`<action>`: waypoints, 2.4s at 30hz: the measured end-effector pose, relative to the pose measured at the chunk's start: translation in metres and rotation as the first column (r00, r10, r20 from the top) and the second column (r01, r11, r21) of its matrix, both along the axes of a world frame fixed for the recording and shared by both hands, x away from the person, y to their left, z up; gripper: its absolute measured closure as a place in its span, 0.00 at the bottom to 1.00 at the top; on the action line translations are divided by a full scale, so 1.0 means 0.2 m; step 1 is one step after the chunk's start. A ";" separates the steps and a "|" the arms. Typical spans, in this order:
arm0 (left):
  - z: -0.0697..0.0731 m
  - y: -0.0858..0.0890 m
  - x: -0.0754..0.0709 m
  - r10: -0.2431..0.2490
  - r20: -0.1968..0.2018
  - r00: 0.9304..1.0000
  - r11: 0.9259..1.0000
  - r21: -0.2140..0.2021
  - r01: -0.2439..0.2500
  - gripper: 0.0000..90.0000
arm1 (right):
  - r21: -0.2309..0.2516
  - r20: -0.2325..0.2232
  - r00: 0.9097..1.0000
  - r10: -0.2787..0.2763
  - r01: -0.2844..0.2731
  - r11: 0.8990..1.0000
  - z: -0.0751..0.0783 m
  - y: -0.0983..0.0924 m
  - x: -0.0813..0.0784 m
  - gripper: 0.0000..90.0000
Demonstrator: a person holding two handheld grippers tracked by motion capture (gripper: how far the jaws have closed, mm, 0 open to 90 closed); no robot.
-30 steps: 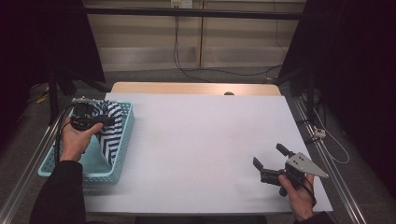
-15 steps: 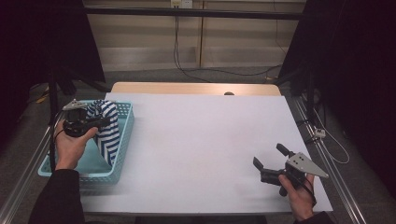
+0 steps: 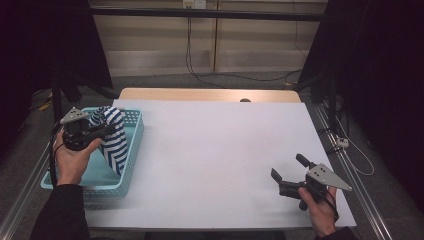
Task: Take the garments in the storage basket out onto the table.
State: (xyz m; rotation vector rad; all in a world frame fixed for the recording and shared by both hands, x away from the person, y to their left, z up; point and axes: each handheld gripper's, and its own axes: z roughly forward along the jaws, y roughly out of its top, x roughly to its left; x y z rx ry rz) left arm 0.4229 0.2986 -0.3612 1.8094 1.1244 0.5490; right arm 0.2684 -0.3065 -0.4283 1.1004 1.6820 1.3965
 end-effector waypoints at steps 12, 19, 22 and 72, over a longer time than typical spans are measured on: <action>0.03 0.01 -0.03 0.002 0.091 0.996 1.000 0.004 -0.003 0.85 | -0.001 0.000 1.000 0.002 -0.002 1.000 0.00 0.00 0.00 0.00; 0.06 0.04 -0.06 0.038 0.151 0.988 0.999 -0.030 -0.034 0.85 | -0.006 -0.001 1.000 -0.005 0.005 1.000 0.00 0.00 -0.01 0.00; 0.08 0.05 -0.07 0.040 0.165 0.986 0.999 -0.036 -0.035 0.85 | -0.006 0.000 1.000 -0.004 0.004 1.000 0.00 0.00 -0.01 0.00; 0.41 0.05 -0.28 0.081 0.322 0.943 0.994 -0.100 -0.051 0.85 | -0.009 0.003 1.000 -0.003 0.003 1.000 0.00 0.00 -0.01 0.00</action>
